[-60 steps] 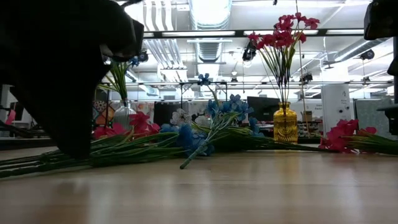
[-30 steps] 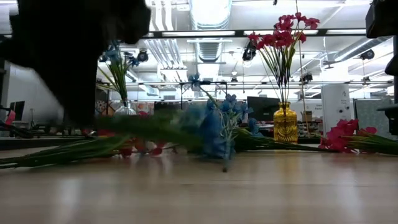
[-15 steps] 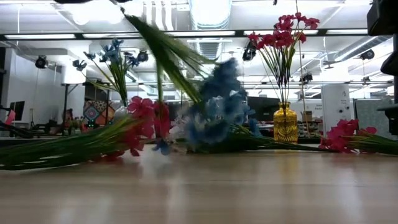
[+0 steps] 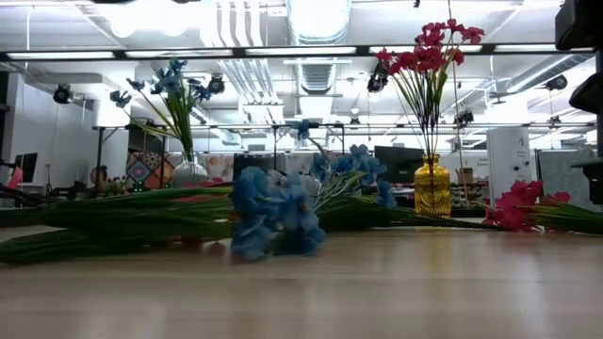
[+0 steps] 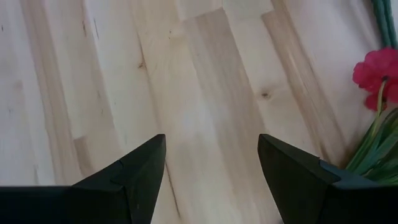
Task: Sort flowers into vase by color
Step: Put the blue flowers into the transparent vase
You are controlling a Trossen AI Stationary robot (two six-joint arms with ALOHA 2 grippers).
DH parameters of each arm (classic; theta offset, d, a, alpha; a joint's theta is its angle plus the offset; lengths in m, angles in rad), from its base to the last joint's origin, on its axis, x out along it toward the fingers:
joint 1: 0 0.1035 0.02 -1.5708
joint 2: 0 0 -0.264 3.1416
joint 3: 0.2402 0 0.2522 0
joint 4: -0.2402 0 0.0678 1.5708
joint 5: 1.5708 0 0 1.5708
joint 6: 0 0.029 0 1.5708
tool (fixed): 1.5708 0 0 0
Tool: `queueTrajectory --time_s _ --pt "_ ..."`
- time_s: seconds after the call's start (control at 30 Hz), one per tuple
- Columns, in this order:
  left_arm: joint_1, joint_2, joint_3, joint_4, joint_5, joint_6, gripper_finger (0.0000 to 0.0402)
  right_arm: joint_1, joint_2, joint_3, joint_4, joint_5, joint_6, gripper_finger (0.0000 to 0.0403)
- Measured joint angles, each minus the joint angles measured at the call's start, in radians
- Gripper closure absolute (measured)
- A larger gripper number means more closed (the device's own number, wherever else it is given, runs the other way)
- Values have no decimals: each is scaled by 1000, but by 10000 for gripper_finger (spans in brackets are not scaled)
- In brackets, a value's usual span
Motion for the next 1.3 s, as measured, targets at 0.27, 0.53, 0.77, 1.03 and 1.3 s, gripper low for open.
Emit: queueTrajectory --time_s 0.27,0.53,0.77,1.03,1.3 --pt "-1 186 -1 -161 213 -42 277 0 0 0 0 1 -13 156" --pt "0 337 -1 -183 352 -42 191 0 0 0 0 1 -26 156" --pt "0 395 -13 -204 394 -26 206 0 0 0 0 1 -26 156" --pt "0 403 -66 -199 391 -28 295 0 0 0 1 26 -40 156" --pt "0 375 -53 -208 392 -2 392 0 0 0 0 26 -41 156"
